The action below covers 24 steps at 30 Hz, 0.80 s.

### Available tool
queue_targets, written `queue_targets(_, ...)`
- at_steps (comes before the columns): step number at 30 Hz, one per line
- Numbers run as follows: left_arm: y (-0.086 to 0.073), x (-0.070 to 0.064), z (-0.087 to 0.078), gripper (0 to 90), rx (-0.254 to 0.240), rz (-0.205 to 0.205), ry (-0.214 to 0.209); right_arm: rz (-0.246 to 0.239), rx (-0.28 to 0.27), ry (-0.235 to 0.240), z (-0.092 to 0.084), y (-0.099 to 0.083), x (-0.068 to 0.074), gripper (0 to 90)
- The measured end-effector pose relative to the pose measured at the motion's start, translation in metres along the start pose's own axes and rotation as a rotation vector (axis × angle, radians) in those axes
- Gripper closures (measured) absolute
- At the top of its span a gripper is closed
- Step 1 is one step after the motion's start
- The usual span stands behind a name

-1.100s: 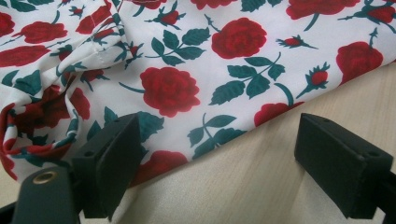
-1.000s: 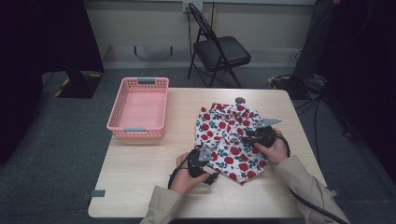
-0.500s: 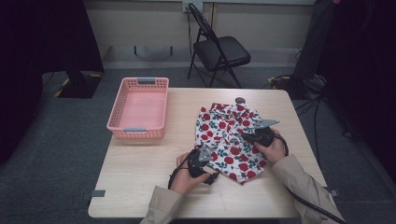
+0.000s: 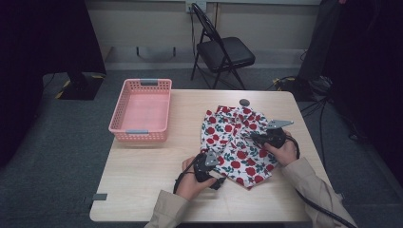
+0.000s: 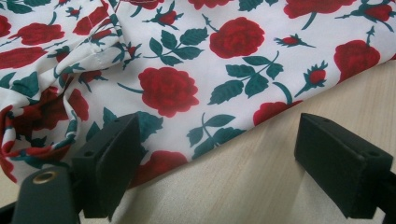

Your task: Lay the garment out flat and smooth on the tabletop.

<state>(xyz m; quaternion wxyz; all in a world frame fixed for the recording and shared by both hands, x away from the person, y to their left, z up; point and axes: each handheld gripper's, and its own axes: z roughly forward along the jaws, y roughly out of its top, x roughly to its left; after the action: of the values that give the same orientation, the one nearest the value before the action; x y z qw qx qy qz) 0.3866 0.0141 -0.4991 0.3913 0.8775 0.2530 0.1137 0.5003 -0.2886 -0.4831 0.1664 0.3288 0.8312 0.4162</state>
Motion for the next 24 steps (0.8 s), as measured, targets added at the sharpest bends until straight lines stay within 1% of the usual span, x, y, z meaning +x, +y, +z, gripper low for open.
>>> queue_targets(5, 0.0, 0.0, 0.0, 14.4, 0.0, 0.0, 0.0, 0.003, -0.027, -0.024, -0.015, 0.01, -0.009, 88.2)
queue_targets(11, 0.0, 0.0, 0.0, 14.4, 0.0, 0.001, 0.0, 0.034, -0.06, -0.05, -0.033, 0.015, -0.025, 88.2)
queue_targets(19, 0.0, 0.0, 0.0, 14.4, 0.0, 0.001, 0.0, 0.075, -0.088, -0.097, -0.057, 0.01, -0.048, 88.1)
queue_targets(24, 0.0, 0.0, 0.0, 14.4, 0.0, 0.001, 0.0, 0.101, -0.1, -0.15, -0.076, 0.004, -0.066, 88.1)
